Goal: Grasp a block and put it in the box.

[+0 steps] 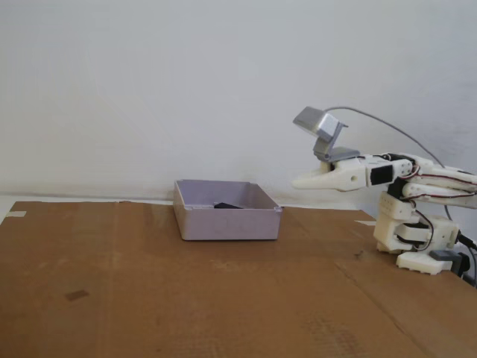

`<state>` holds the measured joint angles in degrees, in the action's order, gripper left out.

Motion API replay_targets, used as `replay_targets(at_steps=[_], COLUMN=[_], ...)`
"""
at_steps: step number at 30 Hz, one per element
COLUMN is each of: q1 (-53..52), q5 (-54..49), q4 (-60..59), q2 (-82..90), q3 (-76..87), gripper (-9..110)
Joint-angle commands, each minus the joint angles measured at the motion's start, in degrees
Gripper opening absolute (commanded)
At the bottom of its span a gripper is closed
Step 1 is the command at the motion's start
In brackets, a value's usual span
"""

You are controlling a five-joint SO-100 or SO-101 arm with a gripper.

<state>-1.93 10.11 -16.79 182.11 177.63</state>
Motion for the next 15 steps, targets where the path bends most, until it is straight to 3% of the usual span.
replay_targets(at_steps=[1,15], q1=[0.09,0.00], q5=[-0.62,-0.62], q4=[0.35,-20.74], q2=[2.29,9.76], q3=[1.49,2.81], gripper=[0,0])
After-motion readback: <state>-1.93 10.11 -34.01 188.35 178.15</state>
